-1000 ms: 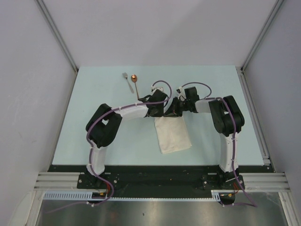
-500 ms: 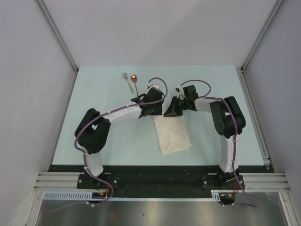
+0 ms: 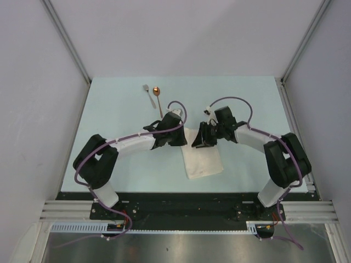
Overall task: Fold the napkin into a case and place the utensils inside
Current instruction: Fold the lower triangle-folded napkin at the center of the board, then pick up the 2/3-rectangle-folded napkin from the center of the board.
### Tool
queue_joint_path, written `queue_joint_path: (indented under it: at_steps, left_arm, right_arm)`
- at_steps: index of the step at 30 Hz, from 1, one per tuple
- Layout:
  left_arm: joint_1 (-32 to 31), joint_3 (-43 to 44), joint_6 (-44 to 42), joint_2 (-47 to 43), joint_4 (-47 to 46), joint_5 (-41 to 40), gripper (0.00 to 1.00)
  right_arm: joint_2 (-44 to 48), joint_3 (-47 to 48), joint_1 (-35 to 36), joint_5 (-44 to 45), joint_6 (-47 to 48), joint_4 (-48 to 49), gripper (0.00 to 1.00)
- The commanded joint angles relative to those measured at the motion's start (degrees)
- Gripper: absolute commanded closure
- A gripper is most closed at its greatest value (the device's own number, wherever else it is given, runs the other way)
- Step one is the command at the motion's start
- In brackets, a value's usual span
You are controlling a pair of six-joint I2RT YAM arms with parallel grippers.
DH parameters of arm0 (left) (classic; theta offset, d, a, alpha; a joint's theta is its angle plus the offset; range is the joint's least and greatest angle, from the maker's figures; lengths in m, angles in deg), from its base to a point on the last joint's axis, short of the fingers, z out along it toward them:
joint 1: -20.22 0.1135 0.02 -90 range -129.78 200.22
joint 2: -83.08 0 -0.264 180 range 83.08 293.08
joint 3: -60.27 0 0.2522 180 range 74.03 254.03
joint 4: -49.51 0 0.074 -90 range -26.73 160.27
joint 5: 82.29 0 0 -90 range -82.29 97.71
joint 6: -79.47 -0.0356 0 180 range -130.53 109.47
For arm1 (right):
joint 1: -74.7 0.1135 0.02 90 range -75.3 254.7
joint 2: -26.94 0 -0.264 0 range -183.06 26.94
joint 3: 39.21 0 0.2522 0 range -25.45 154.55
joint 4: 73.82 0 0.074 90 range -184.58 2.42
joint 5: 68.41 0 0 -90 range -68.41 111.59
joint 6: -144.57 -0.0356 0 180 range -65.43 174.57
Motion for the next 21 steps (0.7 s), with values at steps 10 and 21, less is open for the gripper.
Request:
queue_joint_path:
  at_steps: [10, 21]
  left_arm:
    - [-10.90, 1.24, -1.55, 0.46, -3.95, 3.89, 0.55]
    - [-30.26, 32.35, -0.77, 22.25, 18.62, -26.59, 0.37]
  right_arm:
    - [31.82, -20.92, -11.43, 17.03, -1.34, -17.65, 0.28]
    - [37.37, -23.30, -35.91, 21.17, -7.41, -21.56, 0.16]
